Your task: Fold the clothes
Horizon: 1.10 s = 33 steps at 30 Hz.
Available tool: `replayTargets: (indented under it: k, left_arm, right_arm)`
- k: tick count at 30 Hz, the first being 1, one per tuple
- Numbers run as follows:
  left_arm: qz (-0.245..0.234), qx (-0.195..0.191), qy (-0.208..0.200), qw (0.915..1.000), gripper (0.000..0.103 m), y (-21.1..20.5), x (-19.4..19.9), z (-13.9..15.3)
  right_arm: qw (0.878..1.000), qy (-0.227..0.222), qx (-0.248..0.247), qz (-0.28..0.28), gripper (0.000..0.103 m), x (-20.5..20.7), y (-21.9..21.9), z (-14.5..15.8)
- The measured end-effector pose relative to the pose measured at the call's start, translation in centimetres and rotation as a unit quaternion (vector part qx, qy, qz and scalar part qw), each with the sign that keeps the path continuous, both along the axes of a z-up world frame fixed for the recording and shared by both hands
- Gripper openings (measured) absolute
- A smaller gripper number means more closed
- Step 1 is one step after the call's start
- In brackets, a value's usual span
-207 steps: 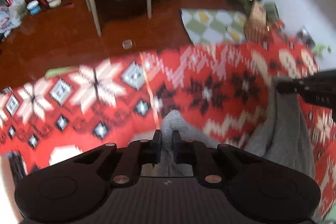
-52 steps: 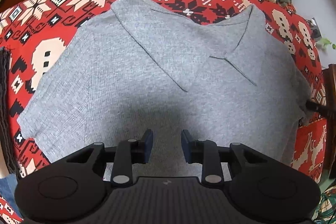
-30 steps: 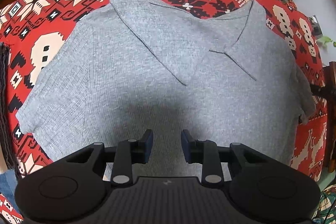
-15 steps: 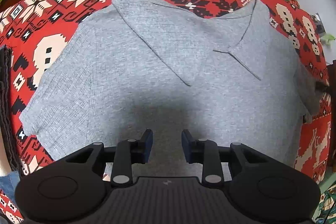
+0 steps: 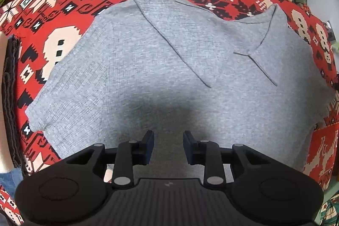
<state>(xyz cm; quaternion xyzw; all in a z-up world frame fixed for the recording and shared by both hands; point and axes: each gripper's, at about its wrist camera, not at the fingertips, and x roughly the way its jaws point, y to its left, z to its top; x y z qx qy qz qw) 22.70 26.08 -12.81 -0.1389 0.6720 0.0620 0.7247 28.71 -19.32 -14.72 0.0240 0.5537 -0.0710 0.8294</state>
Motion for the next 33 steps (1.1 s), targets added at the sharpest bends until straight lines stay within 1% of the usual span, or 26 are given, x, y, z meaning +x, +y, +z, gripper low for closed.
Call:
replayTargets:
  k: [3,5,7,10,12,15,18,21,26,29,31,32,33]
  left_arm:
    - [0.004,0.001,0.000,1.0000,0.030,0.4,0.1,-0.1]
    - [0.007,0.001,0.000,1.0000,0.030,0.6,0.3,-0.2]
    - [0.010,0.000,-0.002,0.9999,0.030,0.7,0.5,-0.1]
    - [0.013,-0.003,-0.007,0.9999,0.030,0.7,0.7,0.1]
    - [0.013,-0.004,-0.009,0.9999,0.030,0.8,0.7,0.2]
    - [0.015,-0.004,-0.007,0.9999,0.030,1.0,0.3,0.1]
    - [0.022,-0.003,-0.002,0.9998,0.030,1.5,-0.2,-0.2]
    - [0.028,-0.004,0.003,0.9996,0.030,1.9,-0.6,-0.5]
    - [0.024,-0.004,0.003,0.9997,0.030,2.1,-0.7,-0.5]
    - [0.025,-0.004,0.002,0.9997,0.031,2.3,-0.6,-0.5]
    - [0.026,-0.004,0.002,0.9996,0.031,2.3,-0.5,-0.5]
    - [0.027,-0.004,0.001,0.9996,0.031,2.4,-0.5,-0.5]
    - [0.028,-0.005,0.001,0.9996,0.031,2.4,-0.5,-0.5]
  right_arm:
    - [0.999,-0.016,-0.014,-0.037,0.029,0.3,-0.5,1.4]
    - [0.999,-0.027,0.011,-0.031,0.029,1.2,-0.1,2.1]
    - [0.998,-0.037,0.046,-0.003,0.029,2.9,1.2,2.2]
    - [0.995,-0.031,0.090,0.032,0.029,5.8,3.8,1.2]
    - [0.994,-0.020,0.097,0.051,0.029,7.1,5.8,0.1]
    - [0.993,-0.011,0.098,0.070,0.029,7.5,8.1,-1.0]
    - [0.991,-0.009,0.103,0.083,0.029,7.1,9.3,-1.5]
    - [0.991,0.000,0.087,0.104,0.029,6.4,10.6,-1.9]
    - [0.989,0.004,0.069,0.133,0.029,5.0,11.9,-2.4]
    - [0.988,0.003,0.056,0.143,0.029,5.0,12.3,-2.4]
    - [0.986,0.004,0.046,0.163,0.029,5.2,12.9,-2.4]
    - [0.984,0.005,0.043,0.175,0.021,5.3,13.1,-2.4]
    - [0.981,0.009,0.046,0.188,0.011,5.4,13.3,-2.4]
